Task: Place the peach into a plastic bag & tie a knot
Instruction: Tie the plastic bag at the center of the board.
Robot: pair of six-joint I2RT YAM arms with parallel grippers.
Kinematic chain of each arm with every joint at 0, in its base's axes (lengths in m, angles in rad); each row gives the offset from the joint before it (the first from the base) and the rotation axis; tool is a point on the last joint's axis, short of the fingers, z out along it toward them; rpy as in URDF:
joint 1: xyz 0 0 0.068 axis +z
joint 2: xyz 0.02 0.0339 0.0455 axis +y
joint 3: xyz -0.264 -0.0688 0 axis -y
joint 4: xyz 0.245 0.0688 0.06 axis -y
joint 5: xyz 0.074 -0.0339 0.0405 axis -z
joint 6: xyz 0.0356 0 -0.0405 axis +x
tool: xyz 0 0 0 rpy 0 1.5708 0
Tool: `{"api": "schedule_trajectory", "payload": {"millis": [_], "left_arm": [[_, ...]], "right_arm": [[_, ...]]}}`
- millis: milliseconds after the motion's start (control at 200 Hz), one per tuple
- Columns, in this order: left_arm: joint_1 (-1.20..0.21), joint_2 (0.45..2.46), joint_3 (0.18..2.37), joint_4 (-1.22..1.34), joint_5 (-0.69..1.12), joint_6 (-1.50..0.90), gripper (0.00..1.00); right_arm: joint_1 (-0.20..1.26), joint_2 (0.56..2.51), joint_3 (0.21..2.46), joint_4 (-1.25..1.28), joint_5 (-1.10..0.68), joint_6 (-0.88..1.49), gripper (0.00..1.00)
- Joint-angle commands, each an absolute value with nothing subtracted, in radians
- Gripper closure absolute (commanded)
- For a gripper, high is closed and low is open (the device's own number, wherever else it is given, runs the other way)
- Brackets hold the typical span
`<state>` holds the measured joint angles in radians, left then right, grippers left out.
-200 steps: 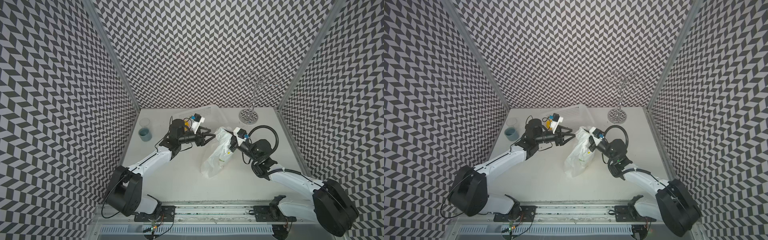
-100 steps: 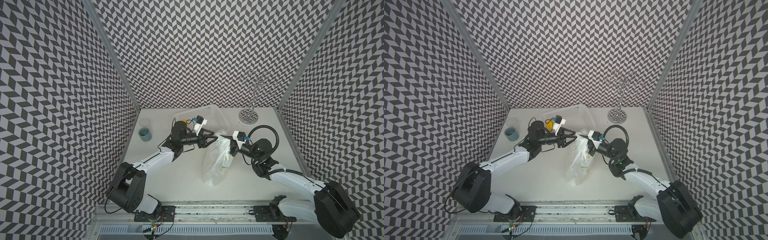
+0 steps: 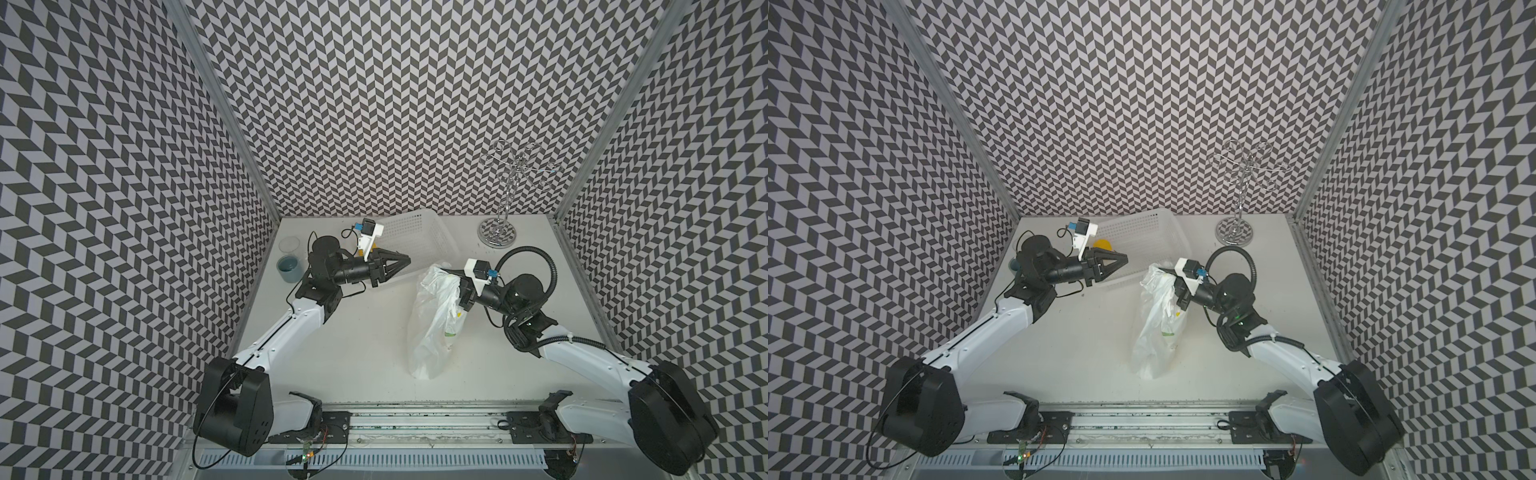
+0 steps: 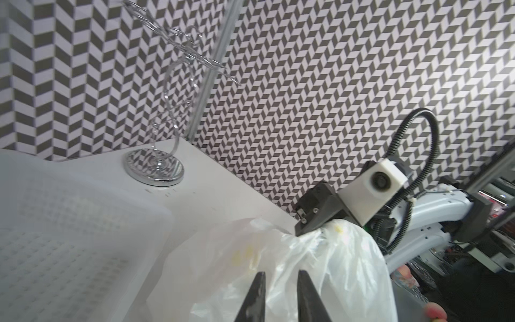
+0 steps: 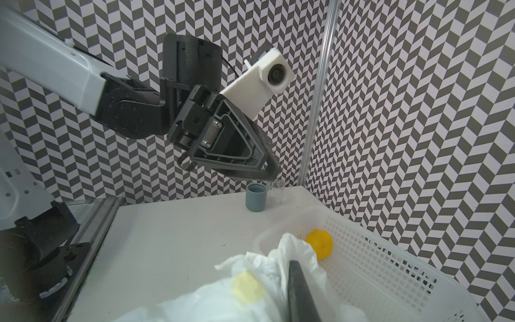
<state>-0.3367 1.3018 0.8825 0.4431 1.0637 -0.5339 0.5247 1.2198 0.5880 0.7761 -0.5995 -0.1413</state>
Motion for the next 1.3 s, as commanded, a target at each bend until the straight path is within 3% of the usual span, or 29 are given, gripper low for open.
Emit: {"api": "schedule_trajectory", "payload": {"millis": [0,260,401,751,896,1177,1292], "left_arm": [[-0.381,1.306,0.875,0.508,1.152,-0.592,0.76],[-0.456,1.388,0.905,0.471,1.154,-0.535,0.74],[-0.492,1.411,0.928,0.477,1.15,-0.531,0.64],[-0.493,1.46,0.965,0.498,1.158,-0.557,0.54],[-0.474,1.482,0.944,0.633,1.191,-0.689,0.56],[-0.513,1.477,0.92,0.617,1.187,-0.714,0.6],[-0.512,1.477,0.911,0.624,1.184,-0.716,0.71]], "right_arm": [[0.521,1.227,0.619,0.805,-0.629,-0.16,0.89],[0.52,1.227,0.632,0.787,-0.651,-0.162,0.88],[0.521,1.236,0.637,0.776,-0.673,-0.17,0.88],[0.522,1.236,0.636,0.777,-0.702,-0.174,0.87],[0.522,1.235,0.626,0.789,-0.701,-0.174,0.87],[0.525,1.241,0.627,0.799,-0.699,-0.169,0.87],[0.529,1.242,0.629,0.802,-0.705,-0.166,0.87]]}}
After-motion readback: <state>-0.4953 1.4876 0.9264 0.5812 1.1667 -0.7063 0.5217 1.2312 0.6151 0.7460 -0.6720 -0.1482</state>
